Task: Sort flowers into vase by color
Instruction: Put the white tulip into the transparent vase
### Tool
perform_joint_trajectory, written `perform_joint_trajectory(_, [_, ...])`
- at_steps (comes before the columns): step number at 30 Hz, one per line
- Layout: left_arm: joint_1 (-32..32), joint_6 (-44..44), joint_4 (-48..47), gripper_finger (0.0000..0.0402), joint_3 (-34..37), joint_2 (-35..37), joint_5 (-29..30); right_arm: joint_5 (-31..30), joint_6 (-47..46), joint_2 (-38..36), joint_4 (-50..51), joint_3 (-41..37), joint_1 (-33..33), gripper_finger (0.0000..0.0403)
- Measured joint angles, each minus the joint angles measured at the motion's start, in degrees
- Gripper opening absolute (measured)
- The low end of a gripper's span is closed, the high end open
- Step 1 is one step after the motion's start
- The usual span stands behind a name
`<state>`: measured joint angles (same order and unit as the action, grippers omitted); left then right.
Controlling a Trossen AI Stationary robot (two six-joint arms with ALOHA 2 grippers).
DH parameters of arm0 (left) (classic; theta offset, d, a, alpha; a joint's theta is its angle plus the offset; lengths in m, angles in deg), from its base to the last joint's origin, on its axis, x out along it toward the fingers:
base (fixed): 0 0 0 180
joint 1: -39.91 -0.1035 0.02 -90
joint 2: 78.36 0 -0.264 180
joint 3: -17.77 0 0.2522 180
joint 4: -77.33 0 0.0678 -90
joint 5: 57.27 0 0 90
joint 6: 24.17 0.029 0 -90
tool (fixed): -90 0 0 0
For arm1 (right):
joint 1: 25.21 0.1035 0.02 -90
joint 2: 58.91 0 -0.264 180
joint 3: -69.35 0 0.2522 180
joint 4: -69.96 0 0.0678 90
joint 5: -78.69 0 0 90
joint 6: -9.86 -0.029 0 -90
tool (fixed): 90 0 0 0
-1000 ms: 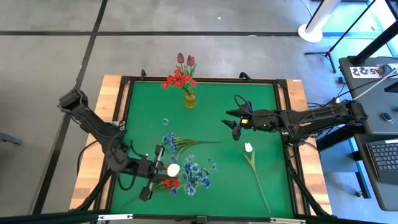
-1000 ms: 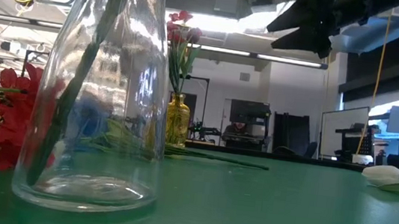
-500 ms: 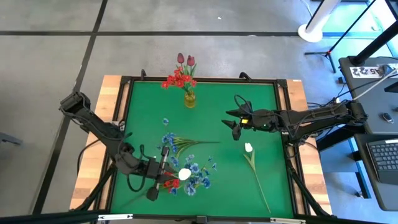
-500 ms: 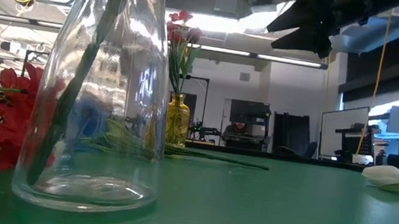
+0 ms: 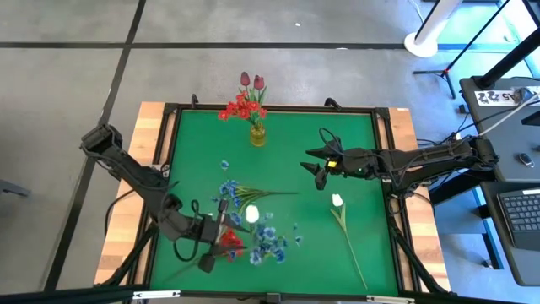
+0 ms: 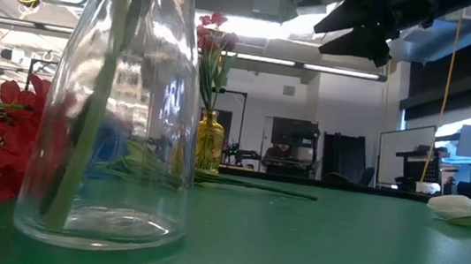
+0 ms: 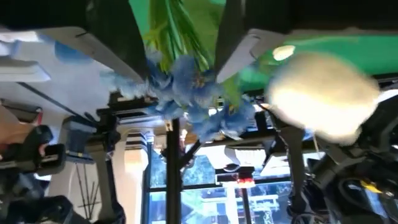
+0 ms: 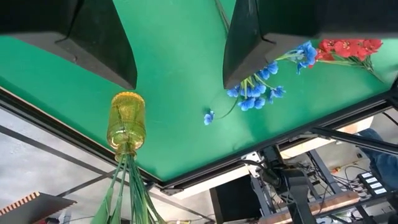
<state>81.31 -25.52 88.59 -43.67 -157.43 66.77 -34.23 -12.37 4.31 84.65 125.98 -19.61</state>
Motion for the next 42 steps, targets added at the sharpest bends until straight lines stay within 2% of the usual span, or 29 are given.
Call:
perform_joint_trajectory(4, [2.28, 0.00, -1.62, 0.0216, 0.04, 1.45, 1.16, 1.44, 0.00, 0.00, 0.10, 0.00, 0.00, 0.0237])
perform_joint_trajectory(9, [6.88, 0.02, -6.64, 0.0227, 0.04, 6.81, 10.96, 5.91, -0.01, 0.00, 1.68, 0.00, 0.00, 0.0237])
perform_joint_trajectory(15, [13.45, 2.83, -7.21, 0.0226, 0.04, 10.85, 21.07, 9.02, -0.94, 0.00, 5.10, 0.00, 0.02, 0.0237])
perform_joint_trajectory(19, [17.00, 3.17, -9.49, 0.0226, 0.04, 12.40, 31.00, 15.37, -6.86, 0.00, 11.44, 0.02, 0.02, 0.0237])
perform_joint_trajectory(22, [17.80, -0.90, -14.29, 0.0226, 0.04, 12.89, 35.28, 18.90, -13.03, 0.00, 19.80, 0.02, 0.07, 0.0237])
perform_joint_trajectory(24, [17.23, -5.93, -18.46, 0.0225, 0.02, 12.99, 33.92, 19.73, -17.43, 0.00, 25.69, 0.02, 0.09, 0.0237])
perform_joint_trajectory(28, [13.80, -18.21, -27.62, 0.0225, 0.02, 12.89, 26.16, 21.71, -25.41, 0.26, 36.62, 0.02, 0.04, 0.0237])
perform_joint_trajectory(31, [10.75, -26.90, -37.21, 0.0225, 0.02, 12.77, 25.06, 26.21, -30.47, 0.42, 42.57, 0.02, 0.62, 0.0237])
perform_joint_trajectory(34, [7.62, -33.59, -44.73, 0.0225, 0.02, 12.77, 23.05, 27.64, -35.47, 0.42, 44.50, 0.02, 3.67, 0.0237])
perform_joint_trajectory(37, [5.28, -35.27, -46.91, 0.0225, 0.02, 12.77, 22.12, 30.65, -40.47, 0.42, 44.38, 0.02, 7.56, 0.0237])
perform_joint_trajectory(39, [4.26, -34.36, -46.96, 0.0225, 0.02, 12.82, 22.32, 30.53, -44.28, 0.42, 44.07, 0.02, 10.83, 0.0237])
perform_joint_trajectory(42, [3.73, -34.13, -47.00, 0.0225, 0.02, 14.39, 25.78, 28.32, -49.61, 0.55, 44.23, 0.02, 15.82, 0.0237])
